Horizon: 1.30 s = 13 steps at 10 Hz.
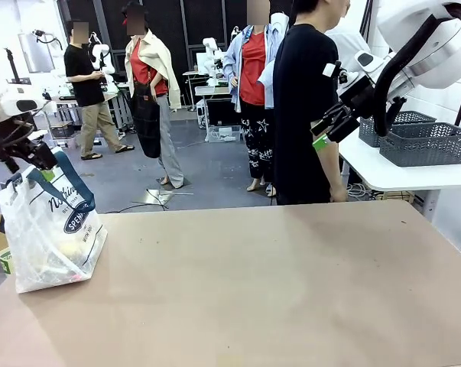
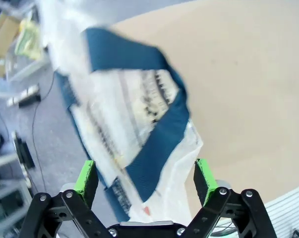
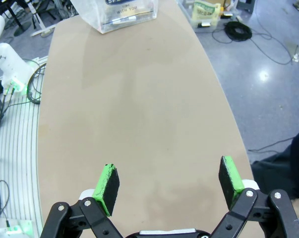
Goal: Transfer purchased items from the store into the shopping bag.
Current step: Move the Reusable shopping bag to the right side of the table.
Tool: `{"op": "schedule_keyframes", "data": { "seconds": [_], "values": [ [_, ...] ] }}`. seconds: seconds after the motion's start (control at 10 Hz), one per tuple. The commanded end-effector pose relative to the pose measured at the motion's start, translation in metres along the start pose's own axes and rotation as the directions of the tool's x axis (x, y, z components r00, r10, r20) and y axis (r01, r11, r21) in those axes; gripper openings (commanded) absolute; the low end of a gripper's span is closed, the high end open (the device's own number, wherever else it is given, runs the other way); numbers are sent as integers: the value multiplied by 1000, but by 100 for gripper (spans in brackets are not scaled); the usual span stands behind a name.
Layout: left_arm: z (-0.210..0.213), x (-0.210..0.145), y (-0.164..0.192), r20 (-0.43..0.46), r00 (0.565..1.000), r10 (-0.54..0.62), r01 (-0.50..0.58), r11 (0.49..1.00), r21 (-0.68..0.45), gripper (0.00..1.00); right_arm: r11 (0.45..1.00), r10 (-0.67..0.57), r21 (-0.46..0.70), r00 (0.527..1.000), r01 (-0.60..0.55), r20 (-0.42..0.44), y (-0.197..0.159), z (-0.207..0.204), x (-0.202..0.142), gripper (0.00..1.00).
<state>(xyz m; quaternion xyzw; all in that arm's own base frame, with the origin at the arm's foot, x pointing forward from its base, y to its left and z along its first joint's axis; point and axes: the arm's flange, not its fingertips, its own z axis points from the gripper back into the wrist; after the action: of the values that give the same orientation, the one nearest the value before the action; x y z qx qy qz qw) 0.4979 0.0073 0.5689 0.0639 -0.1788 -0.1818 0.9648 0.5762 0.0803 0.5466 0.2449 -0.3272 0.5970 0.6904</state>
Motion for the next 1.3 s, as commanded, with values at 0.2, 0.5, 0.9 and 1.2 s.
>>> {"op": "schedule_keyframes", "data": {
  "seconds": [0.2,0.5,0.9,1.2],
  "values": [
    [7,31,-20,235,882,-408,453,871,-190,100,1000,-4,-4,1000,4,-5,5,-2,-3,100],
    [2,42,-41,452,650,-611,750,613,-251,100,1000,-4,-4,1000,4,-5,5,-2,-3,100],
    [-11,54,-60,621,407,-670,904,392,-170,100,1000,-4,-4,1000,4,-5,5,-2,-3,100],
    [-12,56,-63,619,490,-613,857,469,-214,100,1000,-4,-4,1000,4,-5,5,-2,-3,100]
  ]
}}
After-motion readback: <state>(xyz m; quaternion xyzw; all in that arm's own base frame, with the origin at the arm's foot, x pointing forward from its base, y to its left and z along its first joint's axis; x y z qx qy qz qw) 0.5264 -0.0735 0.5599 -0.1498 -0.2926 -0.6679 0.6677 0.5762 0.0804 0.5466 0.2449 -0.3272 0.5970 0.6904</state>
